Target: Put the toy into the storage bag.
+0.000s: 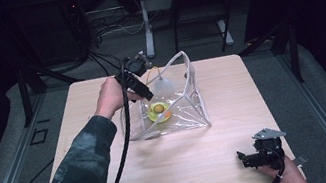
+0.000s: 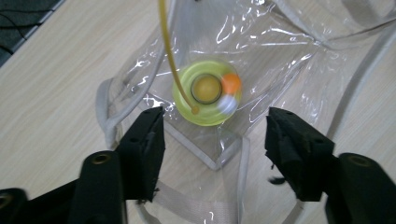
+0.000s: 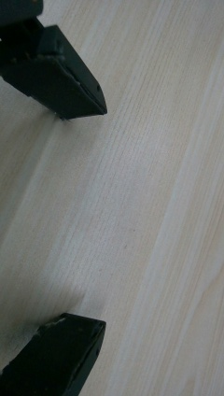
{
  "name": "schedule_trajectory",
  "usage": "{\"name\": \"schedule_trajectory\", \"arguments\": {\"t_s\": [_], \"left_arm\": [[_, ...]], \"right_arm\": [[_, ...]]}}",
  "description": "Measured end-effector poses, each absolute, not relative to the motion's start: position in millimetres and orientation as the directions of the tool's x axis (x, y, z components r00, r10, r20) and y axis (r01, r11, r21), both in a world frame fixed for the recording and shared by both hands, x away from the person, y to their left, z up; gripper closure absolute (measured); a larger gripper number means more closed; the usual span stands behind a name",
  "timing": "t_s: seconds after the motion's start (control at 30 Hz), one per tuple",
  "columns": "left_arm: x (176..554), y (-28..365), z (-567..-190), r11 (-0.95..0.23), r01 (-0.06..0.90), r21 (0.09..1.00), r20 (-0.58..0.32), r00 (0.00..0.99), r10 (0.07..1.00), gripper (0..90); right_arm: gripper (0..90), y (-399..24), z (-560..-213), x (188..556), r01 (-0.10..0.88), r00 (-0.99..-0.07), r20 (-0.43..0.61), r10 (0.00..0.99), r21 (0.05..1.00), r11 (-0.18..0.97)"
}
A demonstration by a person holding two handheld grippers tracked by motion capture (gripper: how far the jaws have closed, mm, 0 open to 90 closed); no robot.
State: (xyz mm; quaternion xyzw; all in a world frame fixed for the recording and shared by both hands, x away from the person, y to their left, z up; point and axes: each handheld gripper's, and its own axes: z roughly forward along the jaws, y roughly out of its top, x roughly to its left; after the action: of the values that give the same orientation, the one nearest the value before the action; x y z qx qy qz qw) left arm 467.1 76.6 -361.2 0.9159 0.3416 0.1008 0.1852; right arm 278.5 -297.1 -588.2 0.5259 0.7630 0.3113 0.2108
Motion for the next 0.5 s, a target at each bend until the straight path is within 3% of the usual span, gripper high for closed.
{"name": "schedule_trajectory", "arguments": {"t_s": [0.3, 0.5], "left_arm": [[457, 108, -344, -0.661, 0.611, 0.435, 0.058, 0.714, 0.698, 17.0], [451, 129, -341, -0.639, 0.630, 0.440, 0.053, 0.693, 0.719, 13.2]], "right_arm": [[0.0, -297, -588, 278, 0.671, -0.357, 0.005, 0.934, 0.697, 0.253], [0.0, -297, -588, 278, 0.671, -0.357, 0.005, 0.934, 0.697, 0.253]]}}
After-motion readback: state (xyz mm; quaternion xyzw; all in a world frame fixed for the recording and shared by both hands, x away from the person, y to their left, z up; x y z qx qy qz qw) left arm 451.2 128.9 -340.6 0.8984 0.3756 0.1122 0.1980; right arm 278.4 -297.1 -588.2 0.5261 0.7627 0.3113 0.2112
